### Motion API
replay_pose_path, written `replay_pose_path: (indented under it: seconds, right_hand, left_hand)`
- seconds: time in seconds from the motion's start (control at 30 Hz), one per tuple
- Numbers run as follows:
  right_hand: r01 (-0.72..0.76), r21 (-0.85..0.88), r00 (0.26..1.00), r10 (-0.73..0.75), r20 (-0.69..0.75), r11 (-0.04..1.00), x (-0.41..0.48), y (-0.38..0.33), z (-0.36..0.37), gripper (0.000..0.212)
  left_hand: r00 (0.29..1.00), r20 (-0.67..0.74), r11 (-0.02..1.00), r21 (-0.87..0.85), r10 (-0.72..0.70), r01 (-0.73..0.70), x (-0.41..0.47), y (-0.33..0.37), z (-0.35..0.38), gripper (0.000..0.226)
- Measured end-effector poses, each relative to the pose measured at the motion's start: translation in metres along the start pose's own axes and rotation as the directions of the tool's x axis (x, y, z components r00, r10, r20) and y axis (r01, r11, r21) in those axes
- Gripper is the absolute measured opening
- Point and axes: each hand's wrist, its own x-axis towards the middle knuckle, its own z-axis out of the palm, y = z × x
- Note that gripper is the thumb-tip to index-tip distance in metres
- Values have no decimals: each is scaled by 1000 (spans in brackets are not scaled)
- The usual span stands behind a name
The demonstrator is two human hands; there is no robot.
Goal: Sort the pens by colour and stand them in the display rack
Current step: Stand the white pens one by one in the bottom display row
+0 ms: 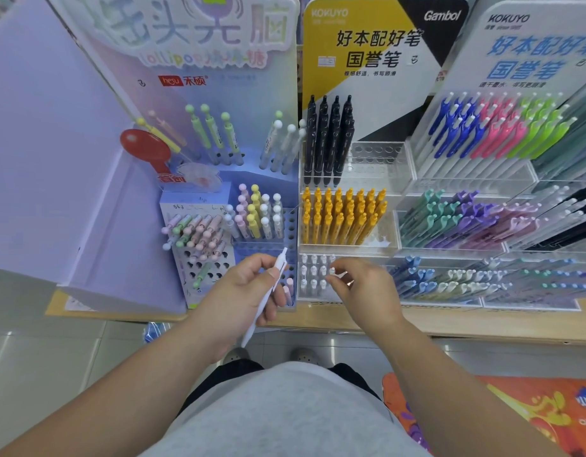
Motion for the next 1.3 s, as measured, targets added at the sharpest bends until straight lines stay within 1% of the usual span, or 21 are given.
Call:
replay_pose_path:
  seconds: [0.13,0.23,0.3,0.33,0.37,0.4,0.43,0.47,0.5,0.57,0.7,0.8,0.87,0.9,0.93,1.0,1.03,1.07,1.1,1.2,1.3]
  right_hand:
    - [-23,1,999,23,40,1000,-1,-1,-3,21]
    - [-83,-11,984,83,155,997,2,-7,-15,24]
    - [-107,-5,976,106,189,994,5,-14,-29,22]
    - [-132,57,976,119,180,990,7,-19,-37,18]
    - [-174,176,974,143,176,969,9,-26,-46,15]
    - [-226,336,966,167,196,914,10,-33,-55,13]
    - [-273,493,955,171,243,826,11,-42,-64,13]
    - [-300,602,946,151,287,740,11,-48,-72,14]
    - [-302,653,943,118,310,695,10,-53,-77,14]
    - [-274,671,948,76,309,689,8,-58,-82,13]
    - [-283,712,954,114,277,643,5,-54,-88,18]
    - [-275,737,959,117,260,618,1,-51,-95,20]
    - [-260,735,964,132,229,626,1,-47,-102,18]
    - [-253,731,967,145,208,634,1,-44,-107,18]
    - [-245,722,970,160,186,647,2,-40,-112,18]
    - [-235,688,972,187,145,687,4,-30,-120,18]
    - [-233,664,972,195,133,710,4,-26,-121,18]
    - [-231,630,972,197,125,742,3,-24,-120,17]
    - [-224,579,974,192,118,784,2,-23,-117,17]
    - [-154,424,988,134,77,893,-4,-22,-100,21]
    - [-92,338,996,84,36,937,-8,-20,-81,20]
  left_hand:
    - [1000,18,1000,16,-7,6,1,0,2,10]
    - [999,38,999,41,9,-10,1,1,4,9]
    - [999,39,998,51,24,-26,2,1,6,10]
    - [999,38,998,60,29,-31,3,1,7,11]
    - [999,43,997,68,31,-34,4,1,8,11]
    - [998,57,997,74,33,-37,5,1,10,12]
    - [996,79,996,75,36,-42,6,2,12,12]
    - [994,106,996,74,42,-50,7,4,16,12]
    - [990,133,995,77,51,-62,7,6,20,12]
    - [982,172,993,78,75,-89,6,10,28,13]
    - [974,196,991,49,110,-122,7,19,41,15]
    - [963,241,987,75,123,-145,8,23,47,20]
    - [957,255,969,168,136,-183,12,23,47,23]
    - [955,243,937,258,173,-235,16,21,45,23]
    - [948,214,876,376,236,-303,22,16,41,21]
    - [913,151,677,627,380,-386,35,5,31,20]
    - [891,136,573,722,433,-389,41,-1,25,25]
    - [880,135,502,778,455,-379,46,-6,21,31]
    - [879,143,459,809,454,-368,51,-12,18,36]
    - [903,146,437,836,405,-332,59,-21,17,42]
    - [913,146,453,832,381,-322,63,-27,18,43]
